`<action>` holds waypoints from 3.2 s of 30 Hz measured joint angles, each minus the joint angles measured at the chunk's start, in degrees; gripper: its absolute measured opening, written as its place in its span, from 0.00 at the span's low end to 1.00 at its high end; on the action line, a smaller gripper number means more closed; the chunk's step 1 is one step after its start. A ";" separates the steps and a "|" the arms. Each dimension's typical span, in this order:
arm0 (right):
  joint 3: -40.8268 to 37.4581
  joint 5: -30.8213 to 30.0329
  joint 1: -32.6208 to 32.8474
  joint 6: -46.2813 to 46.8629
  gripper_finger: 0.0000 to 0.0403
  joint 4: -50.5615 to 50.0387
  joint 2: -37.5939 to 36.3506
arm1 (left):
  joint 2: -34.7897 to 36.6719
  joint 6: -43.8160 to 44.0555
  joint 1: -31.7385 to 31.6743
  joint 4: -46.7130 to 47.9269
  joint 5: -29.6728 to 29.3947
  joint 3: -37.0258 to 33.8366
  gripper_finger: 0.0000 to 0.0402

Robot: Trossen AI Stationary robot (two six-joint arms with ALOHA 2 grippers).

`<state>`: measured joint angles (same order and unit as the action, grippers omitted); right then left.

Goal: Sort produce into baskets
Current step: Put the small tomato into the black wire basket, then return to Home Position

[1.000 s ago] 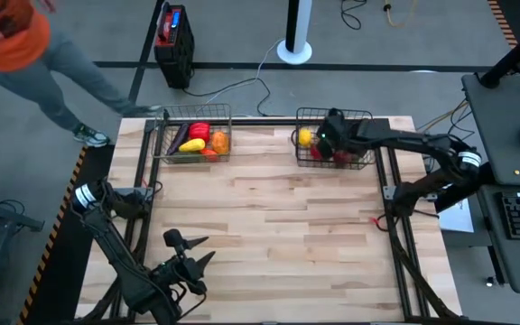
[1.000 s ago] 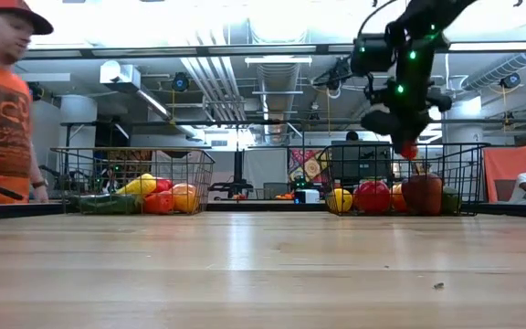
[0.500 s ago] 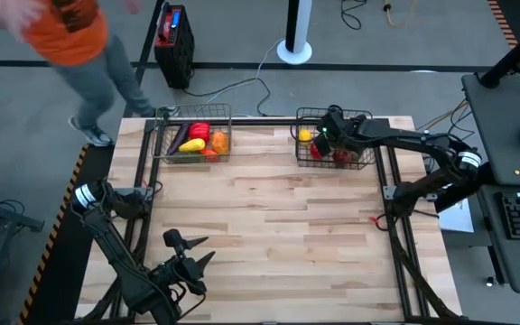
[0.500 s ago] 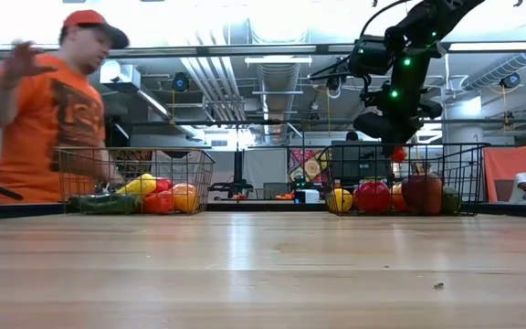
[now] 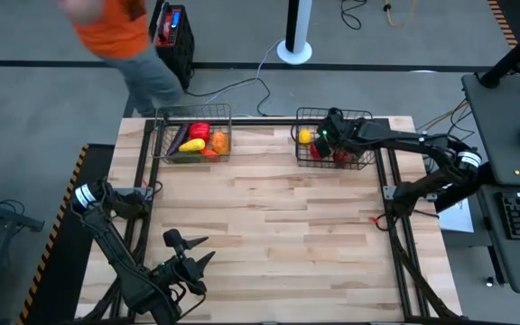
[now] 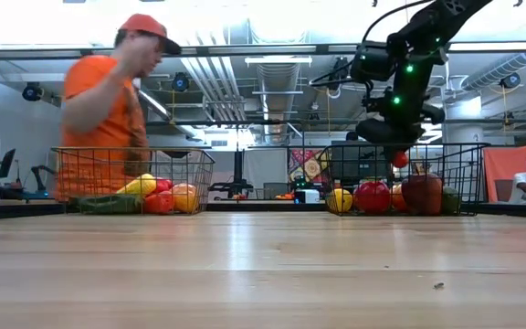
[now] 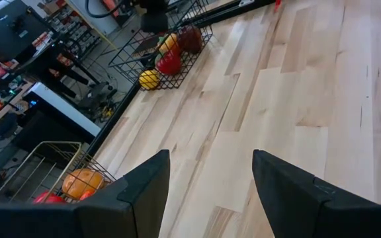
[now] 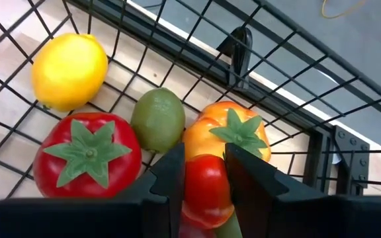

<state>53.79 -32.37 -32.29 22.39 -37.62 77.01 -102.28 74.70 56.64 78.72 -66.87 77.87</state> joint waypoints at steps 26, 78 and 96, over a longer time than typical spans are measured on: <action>-6.96 -0.13 0.00 0.55 0.24 10.76 0.03 | 0.00 0.00 -0.02 -0.07 -0.08 -0.02 0.49; -13.53 -0.17 36.35 -22.94 0.56 54.97 -6.26 | 0.00 -34.87 -5.65 -33.98 -1.97 3.67 0.49; -20.15 14.19 39.39 -29.31 0.56 76.80 -4.60 | 3.23 -92.14 -37.29 -64.63 62.36 3.99 0.49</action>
<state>33.64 -18.17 7.10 -6.92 39.19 72.41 -99.05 -17.45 19.35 14.09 -4.51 81.86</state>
